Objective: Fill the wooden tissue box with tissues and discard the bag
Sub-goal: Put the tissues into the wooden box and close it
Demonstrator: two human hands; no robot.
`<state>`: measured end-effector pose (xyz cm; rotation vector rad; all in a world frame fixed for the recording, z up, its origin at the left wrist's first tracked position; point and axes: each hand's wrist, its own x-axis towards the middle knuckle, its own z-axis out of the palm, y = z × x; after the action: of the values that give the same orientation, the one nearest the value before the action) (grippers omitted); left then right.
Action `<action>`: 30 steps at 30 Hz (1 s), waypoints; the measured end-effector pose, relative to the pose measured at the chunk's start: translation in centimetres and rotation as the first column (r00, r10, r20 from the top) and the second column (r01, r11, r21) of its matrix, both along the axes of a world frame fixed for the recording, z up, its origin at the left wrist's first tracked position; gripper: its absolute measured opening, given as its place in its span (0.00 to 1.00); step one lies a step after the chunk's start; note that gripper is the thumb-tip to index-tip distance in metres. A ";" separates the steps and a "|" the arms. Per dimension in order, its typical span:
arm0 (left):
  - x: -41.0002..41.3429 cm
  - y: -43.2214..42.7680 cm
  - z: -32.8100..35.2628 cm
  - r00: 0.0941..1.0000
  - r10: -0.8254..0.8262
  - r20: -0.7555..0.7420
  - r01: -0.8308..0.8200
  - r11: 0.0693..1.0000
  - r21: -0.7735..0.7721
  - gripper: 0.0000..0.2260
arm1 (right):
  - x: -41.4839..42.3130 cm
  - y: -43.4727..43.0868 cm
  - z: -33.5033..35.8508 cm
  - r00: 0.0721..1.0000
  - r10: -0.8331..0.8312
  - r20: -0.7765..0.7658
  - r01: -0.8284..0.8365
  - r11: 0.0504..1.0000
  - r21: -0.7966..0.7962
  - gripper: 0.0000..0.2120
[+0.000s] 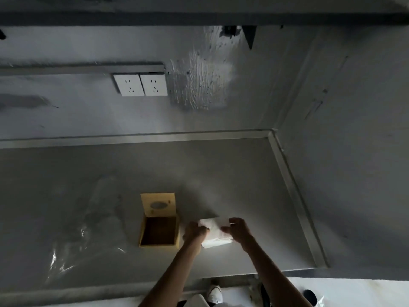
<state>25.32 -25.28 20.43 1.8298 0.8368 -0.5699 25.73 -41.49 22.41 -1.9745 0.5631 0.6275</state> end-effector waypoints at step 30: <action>-12.2 3.6 -0.3 0.560 -0.699 0.444 0.514 0.714 0.475 0.27 | -12.6 1.4 2.7 0.647 0.646 0.405 -0.359 0.727 -0.586 0.43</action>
<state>13.10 -21.67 20.13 2.4009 -0.2193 -0.2364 13.17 -40.14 25.12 -2.6601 -0.3202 0.1639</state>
